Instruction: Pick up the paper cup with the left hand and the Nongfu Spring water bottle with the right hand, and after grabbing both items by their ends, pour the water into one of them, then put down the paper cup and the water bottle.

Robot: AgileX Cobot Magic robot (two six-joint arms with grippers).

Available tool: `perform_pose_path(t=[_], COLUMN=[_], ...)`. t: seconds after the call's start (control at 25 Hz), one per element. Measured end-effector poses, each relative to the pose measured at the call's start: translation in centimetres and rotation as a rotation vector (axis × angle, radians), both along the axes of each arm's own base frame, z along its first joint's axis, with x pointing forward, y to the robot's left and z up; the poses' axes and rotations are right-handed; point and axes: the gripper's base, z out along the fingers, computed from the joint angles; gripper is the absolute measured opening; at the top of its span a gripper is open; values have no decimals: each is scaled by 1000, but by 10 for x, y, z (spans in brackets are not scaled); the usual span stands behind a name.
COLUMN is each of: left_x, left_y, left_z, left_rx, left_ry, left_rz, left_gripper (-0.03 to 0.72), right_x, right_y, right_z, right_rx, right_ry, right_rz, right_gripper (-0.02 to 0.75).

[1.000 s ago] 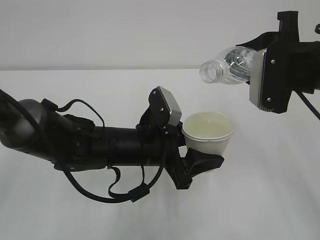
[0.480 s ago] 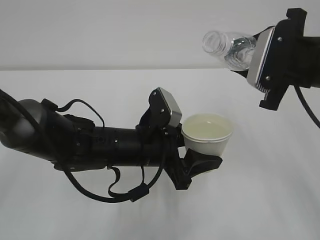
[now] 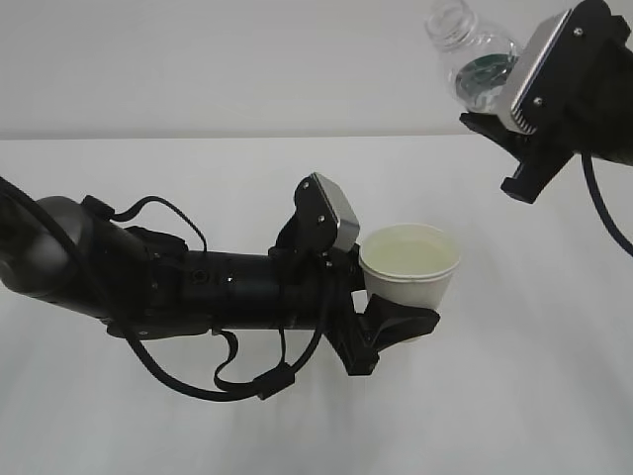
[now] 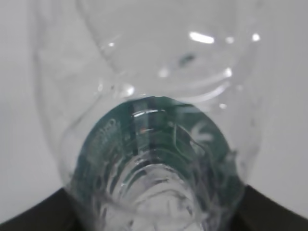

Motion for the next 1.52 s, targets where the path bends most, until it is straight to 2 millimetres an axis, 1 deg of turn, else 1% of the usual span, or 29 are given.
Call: perform_pose_path(t=[0.4,0.96,1.04,1.2,1.36,1.52], left_x=[0,1,1,1,1,1], left_y=[0,1,1,1,1,1], left_z=[0,-2,-2,-2,-2,-2], left_rx=[4,19,20,19,20,20], left_ry=[0,2,2,6,6,6], left_rz=[2,8,9,10,11,11], left_gripper=[453,453,453,453,453,453], right_x=[2,3,1,-6,-15,-21], right_y=[-3,-7,-8,-11,-14,-18], right_z=[3,2,-3,-18,-31,-40], right_rx=[203,444,472,522,594,645], right_ry=[63,168,188,241,239,201], right_rz=[-103,-219,-241,-289,-317,-352], right_gripper=[392,393,393,393,393,393])
